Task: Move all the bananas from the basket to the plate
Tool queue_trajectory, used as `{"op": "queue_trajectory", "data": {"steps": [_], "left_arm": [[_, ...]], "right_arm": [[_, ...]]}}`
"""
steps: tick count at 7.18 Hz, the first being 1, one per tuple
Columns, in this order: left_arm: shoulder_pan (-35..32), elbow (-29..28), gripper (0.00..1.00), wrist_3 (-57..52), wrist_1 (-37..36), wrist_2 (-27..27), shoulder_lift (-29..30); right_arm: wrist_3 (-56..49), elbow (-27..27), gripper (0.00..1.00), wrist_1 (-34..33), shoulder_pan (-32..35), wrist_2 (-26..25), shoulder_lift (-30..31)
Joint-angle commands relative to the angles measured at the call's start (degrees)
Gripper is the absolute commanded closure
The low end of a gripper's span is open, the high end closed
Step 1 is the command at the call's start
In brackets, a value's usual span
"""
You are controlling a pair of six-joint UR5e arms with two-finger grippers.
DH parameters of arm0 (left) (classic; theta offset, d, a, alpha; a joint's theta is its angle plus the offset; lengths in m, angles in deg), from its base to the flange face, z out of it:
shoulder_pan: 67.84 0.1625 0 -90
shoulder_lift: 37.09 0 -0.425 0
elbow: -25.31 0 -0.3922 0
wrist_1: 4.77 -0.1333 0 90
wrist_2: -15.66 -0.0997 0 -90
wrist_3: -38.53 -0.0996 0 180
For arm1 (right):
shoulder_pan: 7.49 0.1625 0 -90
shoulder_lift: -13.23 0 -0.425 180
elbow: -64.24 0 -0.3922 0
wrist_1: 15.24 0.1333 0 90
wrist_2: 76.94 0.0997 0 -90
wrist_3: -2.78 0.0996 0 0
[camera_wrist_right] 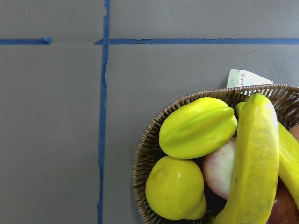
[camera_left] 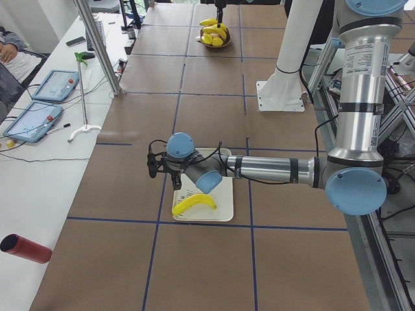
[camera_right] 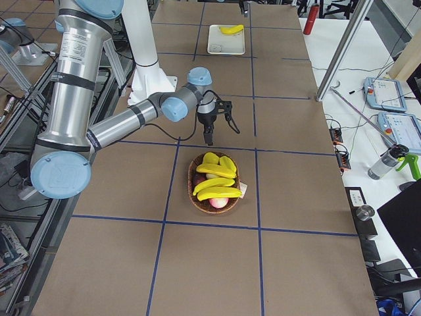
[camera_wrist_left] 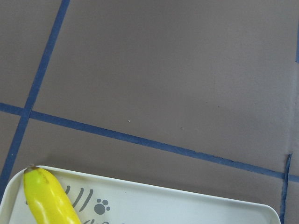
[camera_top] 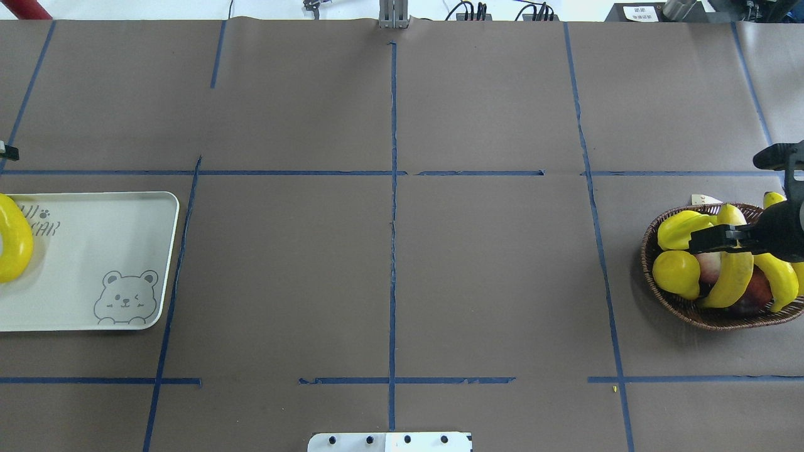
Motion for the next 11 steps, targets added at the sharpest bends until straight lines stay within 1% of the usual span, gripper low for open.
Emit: {"op": "queue_trajectory", "data": {"steps": [1,2,4,7,8,9,10,11], "left_arm": [[0.1,0.4,0.0,0.0,0.0,0.0,0.1],[0.1,0.5,0.0,0.0,0.0,0.0,0.0],[0.2,0.6,0.0,0.0,0.0,0.0,0.0],[0.2,0.6,0.0,0.0,0.0,0.0,0.0],[0.5,0.6,0.0,0.0,0.0,0.0,-0.1],[0.6,0.6,0.0,0.0,0.1,0.0,-0.1],[0.6,0.6,0.0,0.0,0.1,0.0,-0.1],[0.6,0.6,0.0,0.0,0.1,0.0,-0.1]], "right_arm": [[9.8,-6.1,0.02,14.2,-0.2,-3.6,6.1],[11.6,-7.7,0.03,15.4,-1.3,-5.0,6.3],[14.3,-9.7,0.04,15.3,-6.3,-9.6,6.3],[14.4,-10.9,0.05,15.0,-9.2,-11.8,8.2],[14.4,-11.0,0.16,15.0,-9.3,-11.8,8.0],[14.4,-11.1,0.23,15.0,-9.6,-11.8,7.7],[14.4,-11.1,0.24,15.0,-10.0,-11.7,7.4],[14.4,-11.1,0.29,15.1,-10.1,-11.6,7.3]]}}
